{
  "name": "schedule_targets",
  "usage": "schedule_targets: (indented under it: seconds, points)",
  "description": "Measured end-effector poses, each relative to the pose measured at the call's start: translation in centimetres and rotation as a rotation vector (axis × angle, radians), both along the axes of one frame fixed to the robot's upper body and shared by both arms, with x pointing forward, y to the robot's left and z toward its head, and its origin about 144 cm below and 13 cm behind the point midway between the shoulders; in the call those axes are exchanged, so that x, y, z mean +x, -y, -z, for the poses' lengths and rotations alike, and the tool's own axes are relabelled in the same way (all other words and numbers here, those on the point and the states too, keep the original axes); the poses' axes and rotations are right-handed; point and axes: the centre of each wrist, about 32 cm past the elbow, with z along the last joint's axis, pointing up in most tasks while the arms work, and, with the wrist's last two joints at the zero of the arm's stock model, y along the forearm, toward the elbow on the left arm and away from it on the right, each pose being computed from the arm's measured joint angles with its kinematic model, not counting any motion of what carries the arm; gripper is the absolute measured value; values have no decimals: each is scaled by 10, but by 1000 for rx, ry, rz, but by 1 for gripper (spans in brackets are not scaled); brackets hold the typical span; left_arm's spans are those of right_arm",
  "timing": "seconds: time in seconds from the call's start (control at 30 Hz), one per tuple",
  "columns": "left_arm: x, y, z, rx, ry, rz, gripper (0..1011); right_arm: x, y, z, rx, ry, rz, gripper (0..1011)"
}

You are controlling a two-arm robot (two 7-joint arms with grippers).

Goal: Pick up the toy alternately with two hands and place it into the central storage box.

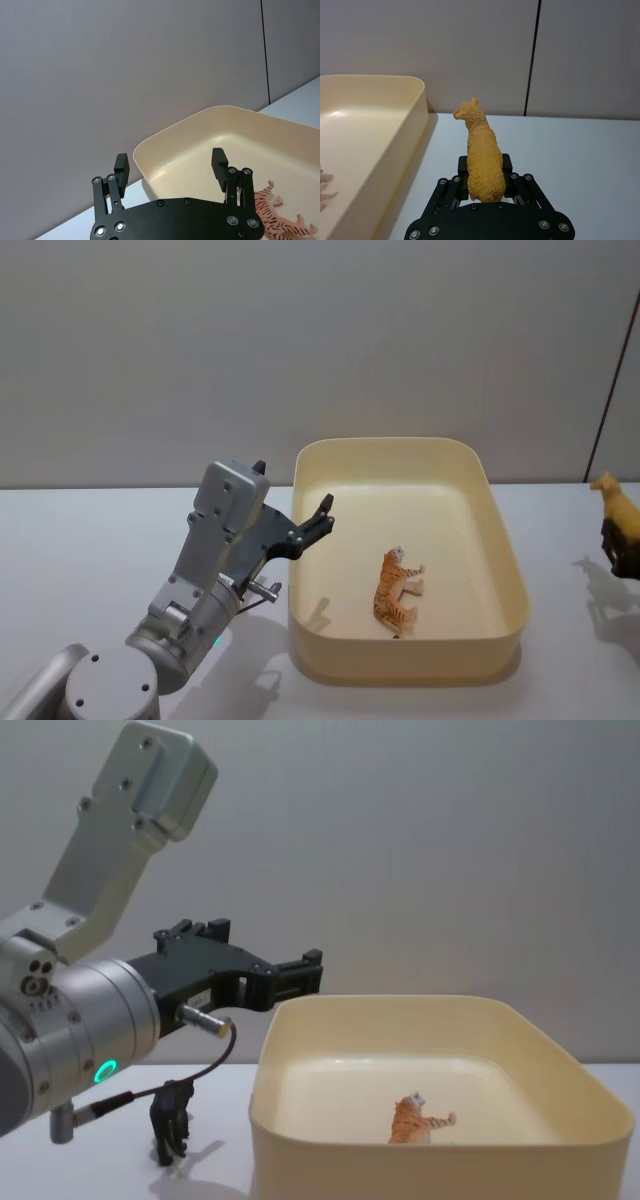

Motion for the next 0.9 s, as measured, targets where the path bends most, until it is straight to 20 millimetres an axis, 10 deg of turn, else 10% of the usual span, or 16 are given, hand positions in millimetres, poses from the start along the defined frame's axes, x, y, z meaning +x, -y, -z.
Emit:
schedule_targets:
  seconds: [0.9]
  points:
    - [0, 0, 0, 0, 0, 0, 1001, 35, -68, -46, 39, -6, -260, 387]
